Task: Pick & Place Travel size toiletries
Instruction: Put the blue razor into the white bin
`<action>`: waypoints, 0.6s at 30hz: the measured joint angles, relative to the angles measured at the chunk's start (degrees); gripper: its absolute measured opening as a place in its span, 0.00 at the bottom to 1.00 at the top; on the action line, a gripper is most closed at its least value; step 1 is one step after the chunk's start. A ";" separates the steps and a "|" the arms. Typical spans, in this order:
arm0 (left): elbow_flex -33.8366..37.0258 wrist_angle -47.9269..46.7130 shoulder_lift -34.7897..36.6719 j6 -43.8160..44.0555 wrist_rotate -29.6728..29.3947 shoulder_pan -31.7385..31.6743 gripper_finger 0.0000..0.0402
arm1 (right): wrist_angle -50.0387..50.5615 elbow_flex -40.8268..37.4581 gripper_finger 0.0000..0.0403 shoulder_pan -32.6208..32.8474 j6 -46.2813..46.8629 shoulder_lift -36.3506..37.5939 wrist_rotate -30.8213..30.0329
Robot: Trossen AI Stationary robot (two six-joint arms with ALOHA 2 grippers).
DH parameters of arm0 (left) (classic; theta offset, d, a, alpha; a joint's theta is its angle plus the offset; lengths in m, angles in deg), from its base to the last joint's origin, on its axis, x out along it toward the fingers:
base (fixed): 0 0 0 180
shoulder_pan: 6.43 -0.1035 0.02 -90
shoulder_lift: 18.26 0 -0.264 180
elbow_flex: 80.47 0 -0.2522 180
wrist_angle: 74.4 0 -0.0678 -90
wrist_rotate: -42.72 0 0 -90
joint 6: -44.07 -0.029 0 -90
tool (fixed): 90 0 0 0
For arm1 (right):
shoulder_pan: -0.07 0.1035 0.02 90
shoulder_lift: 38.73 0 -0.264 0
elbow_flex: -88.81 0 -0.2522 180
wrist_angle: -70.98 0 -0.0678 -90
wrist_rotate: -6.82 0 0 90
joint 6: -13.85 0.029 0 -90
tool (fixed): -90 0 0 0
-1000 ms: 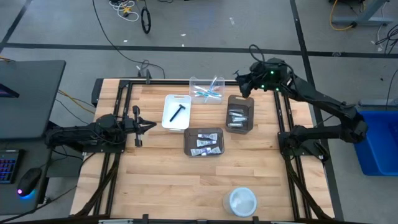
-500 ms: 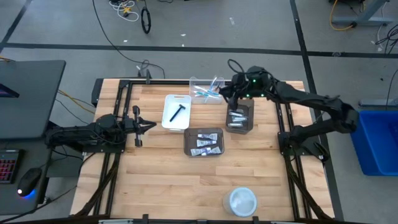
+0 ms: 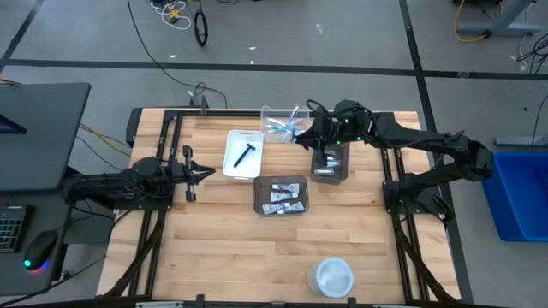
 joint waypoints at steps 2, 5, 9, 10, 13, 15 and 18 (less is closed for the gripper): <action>0.00 0.00 0.00 0.00 0.00 -0.02 0.07 | -1.67 0.00 0.14 0.98 -0.16 0.00 -0.77; 0.00 0.00 -0.01 0.00 -0.01 -0.02 0.07 | -5.08 0.00 0.14 1.41 0.94 0.00 -1.33; 0.01 0.00 0.02 0.00 -0.01 -0.01 0.07 | -8.93 0.00 0.14 1.43 2.99 0.00 -1.31; 0.01 0.00 0.01 0.00 0.00 -0.02 0.07 | -9.83 0.00 0.14 1.43 3.20 0.00 -1.30; 0.02 0.00 -0.01 0.00 0.00 -0.02 0.07 | -12.42 0.00 0.14 1.43 4.29 0.00 -1.30; 0.02 0.00 0.00 0.00 0.00 -0.02 0.07 | -14.17 0.00 0.14 1.43 4.83 0.00 -1.30; 0.01 0.00 0.00 0.00 0.00 0.00 0.07 | -16.64 0.00 0.14 1.41 5.90 0.00 -1.30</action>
